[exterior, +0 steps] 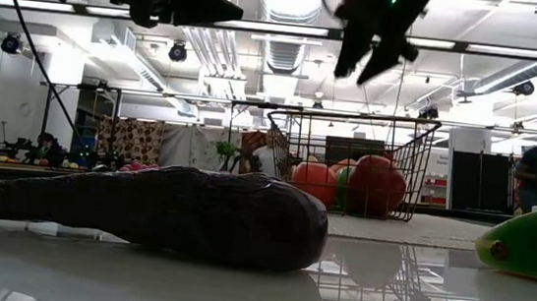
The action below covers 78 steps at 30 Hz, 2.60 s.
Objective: Build produce basket
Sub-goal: Put the eggplant into the wire basket
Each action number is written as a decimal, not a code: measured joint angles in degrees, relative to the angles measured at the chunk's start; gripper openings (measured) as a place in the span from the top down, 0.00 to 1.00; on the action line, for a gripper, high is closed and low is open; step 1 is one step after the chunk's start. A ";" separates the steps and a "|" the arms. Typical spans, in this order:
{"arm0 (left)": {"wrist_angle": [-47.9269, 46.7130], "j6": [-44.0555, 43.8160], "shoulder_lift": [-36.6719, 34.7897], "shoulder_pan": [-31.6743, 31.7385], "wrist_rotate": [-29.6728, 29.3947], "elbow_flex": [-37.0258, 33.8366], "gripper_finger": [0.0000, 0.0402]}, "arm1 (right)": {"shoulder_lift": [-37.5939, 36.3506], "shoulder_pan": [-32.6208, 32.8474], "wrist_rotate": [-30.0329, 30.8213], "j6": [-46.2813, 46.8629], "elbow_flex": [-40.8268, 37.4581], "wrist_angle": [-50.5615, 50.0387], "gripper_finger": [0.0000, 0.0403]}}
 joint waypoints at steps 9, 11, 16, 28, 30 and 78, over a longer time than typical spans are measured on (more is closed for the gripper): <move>1.27 0.04 0.00 0.04 -0.02 0.16 1.00 | -5.51 19.26 -0.07 0.76 -0.35 -0.04 0.19; 1.53 0.04 0.00 0.04 -0.09 0.28 1.00 | -5.17 23.59 -0.07 1.06 -0.37 0.06 0.19; 3.28 0.04 0.00 0.04 -0.87 0.22 1.00 | -2.24 33.10 -0.03 2.10 -0.95 1.77 0.19; 4.08 -0.80 0.53 -0.51 2.19 0.28 1.00 | 5.17 44.63 7.41 -7.64 -13.79 30.39 0.19; 3.96 -3.95 0.69 -1.40 4.65 0.57 1.00 | 5.14 44.55 5.98 -12.66 -18.17 41.24 0.19; -40.55 -58.40 40.41 -27.75 5.78 30.69 0.45 | 2.29 45.20 2.49 -16.41 -34.93 63.99 0.19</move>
